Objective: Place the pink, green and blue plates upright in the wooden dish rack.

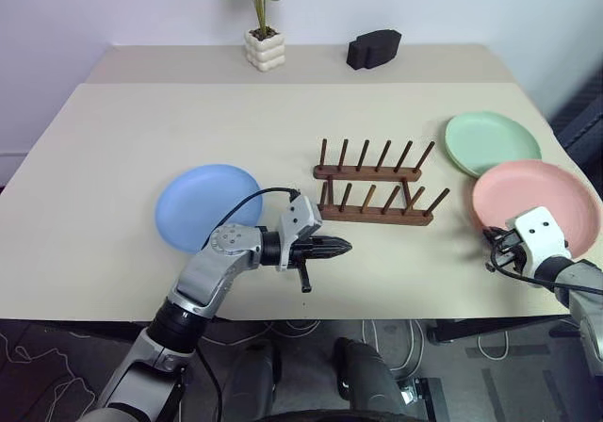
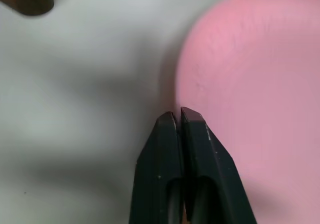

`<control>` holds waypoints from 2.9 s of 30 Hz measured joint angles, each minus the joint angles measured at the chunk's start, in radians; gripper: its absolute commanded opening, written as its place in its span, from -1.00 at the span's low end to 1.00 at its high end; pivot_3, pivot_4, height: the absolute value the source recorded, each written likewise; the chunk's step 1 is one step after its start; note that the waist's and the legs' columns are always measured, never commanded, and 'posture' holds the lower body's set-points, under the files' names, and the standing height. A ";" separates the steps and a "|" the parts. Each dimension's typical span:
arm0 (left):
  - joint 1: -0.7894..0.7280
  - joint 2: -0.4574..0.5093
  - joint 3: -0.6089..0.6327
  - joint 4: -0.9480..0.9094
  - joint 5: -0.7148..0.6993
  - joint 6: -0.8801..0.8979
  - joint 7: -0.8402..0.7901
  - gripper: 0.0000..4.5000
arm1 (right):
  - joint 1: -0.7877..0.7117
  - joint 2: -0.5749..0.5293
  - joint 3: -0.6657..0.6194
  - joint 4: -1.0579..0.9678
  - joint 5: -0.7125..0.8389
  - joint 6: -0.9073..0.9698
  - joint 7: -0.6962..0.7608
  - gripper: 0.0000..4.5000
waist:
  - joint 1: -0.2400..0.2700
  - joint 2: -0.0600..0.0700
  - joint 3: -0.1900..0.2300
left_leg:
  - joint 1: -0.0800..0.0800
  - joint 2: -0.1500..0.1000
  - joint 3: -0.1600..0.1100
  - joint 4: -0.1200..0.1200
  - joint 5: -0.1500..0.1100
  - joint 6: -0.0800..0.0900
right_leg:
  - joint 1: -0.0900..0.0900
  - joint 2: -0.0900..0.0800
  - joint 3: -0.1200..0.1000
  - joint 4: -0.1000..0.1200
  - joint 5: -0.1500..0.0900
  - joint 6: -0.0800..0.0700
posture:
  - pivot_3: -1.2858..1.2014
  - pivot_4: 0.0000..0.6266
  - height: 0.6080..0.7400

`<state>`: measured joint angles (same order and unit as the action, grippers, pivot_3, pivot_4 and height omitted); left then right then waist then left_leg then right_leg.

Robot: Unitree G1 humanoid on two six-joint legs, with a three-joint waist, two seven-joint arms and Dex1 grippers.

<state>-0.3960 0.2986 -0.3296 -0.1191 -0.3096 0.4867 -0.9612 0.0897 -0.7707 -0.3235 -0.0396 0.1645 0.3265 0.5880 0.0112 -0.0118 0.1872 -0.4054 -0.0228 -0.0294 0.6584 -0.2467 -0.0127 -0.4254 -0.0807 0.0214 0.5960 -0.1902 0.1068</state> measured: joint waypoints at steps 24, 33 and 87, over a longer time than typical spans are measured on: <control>-0.002 -0.037 -0.003 0.028 -0.025 -0.025 -0.010 -1.00 | -0.456 0.039 -0.163 -0.380 0.576 0.273 0.045 -0.97 | 0.003 0.000 0.001 | -0.003 0.002 -0.002 0.003 -0.001 0.002 | 0.000 -0.001 -0.001 0.000 0.001 -0.001 | 0.03 -0.52 0.94; -0.001 -0.035 -0.001 0.028 -0.027 -0.035 0.006 -1.00 | -0.432 0.065 -0.282 -0.364 1.109 0.422 -0.040 -0.97 | 0.000 0.001 0.001 | -0.003 0.002 -0.001 0.004 -0.002 0.004 | 0.000 -0.001 0.000 0.000 0.001 -0.001 | 0.03 -0.52 0.94; 0.012 -0.077 0.041 0.038 -0.004 -0.259 0.098 -1.00 | -0.296 0.203 -0.236 -0.153 1.117 0.334 -0.150 0.73 | 0.000 0.001 0.001 | -0.003 0.002 0.000 0.004 -0.003 0.006 | 0.000 -0.001 0.000 -0.001 0.000 0.000 | 0.03 -0.52 0.94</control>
<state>-0.3838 0.2215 -0.2890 -0.0808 -0.3139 0.2281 -0.8633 -0.2059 -0.5679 -0.5594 -0.1926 1.2816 0.6606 0.4378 0.0110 -0.0105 0.1883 -0.4081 -0.0211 -0.0293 0.6626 -0.2500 -0.0071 -0.4255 -0.0815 0.0216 0.5951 -0.1897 0.1063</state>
